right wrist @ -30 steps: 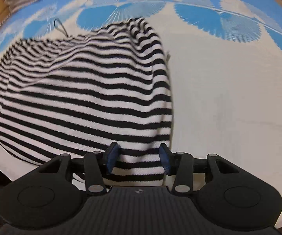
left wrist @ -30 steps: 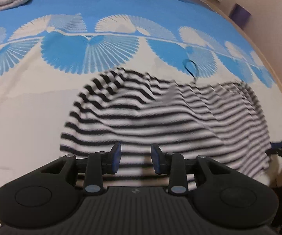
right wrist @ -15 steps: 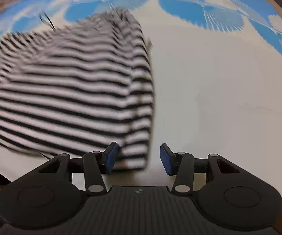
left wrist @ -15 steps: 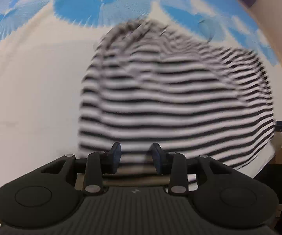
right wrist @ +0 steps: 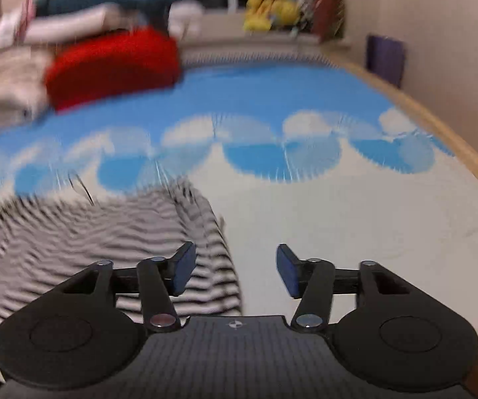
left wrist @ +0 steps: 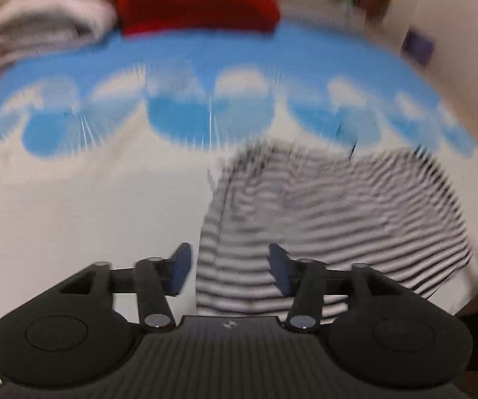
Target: Fold small clothes
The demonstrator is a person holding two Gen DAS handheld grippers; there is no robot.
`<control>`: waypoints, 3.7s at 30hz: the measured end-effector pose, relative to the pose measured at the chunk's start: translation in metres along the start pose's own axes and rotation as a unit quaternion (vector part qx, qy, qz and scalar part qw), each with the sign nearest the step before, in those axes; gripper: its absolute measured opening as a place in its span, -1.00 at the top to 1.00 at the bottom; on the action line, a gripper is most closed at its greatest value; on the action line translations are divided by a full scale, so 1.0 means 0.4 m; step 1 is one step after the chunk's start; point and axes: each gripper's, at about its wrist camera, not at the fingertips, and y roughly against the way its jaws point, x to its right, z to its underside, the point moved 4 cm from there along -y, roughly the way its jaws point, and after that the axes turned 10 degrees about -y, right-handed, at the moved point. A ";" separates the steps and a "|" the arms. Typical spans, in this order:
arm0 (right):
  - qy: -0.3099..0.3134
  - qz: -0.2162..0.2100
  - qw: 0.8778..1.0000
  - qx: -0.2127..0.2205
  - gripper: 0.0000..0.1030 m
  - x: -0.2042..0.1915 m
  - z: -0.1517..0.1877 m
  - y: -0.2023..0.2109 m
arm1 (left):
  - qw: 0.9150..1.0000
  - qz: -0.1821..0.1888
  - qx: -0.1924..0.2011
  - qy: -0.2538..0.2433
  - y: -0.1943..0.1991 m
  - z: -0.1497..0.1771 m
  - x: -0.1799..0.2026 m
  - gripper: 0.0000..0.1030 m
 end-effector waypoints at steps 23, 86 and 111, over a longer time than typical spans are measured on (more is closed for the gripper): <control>0.117 -0.014 0.992 -0.046 -0.07 -0.371 0.206 -0.050 | 0.993 -0.085 0.063 0.045 0.057 0.082 -0.076 -0.38; 0.135 -0.255 0.958 0.008 0.96 -0.985 0.233 0.043 | 0.974 -0.107 0.023 0.197 0.082 0.172 -0.330 -0.38; -0.148 -0.104 0.981 -0.066 0.36 0.006 -0.112 -0.044 | 0.999 -0.034 -0.016 0.020 -0.183 -0.031 0.153 -0.38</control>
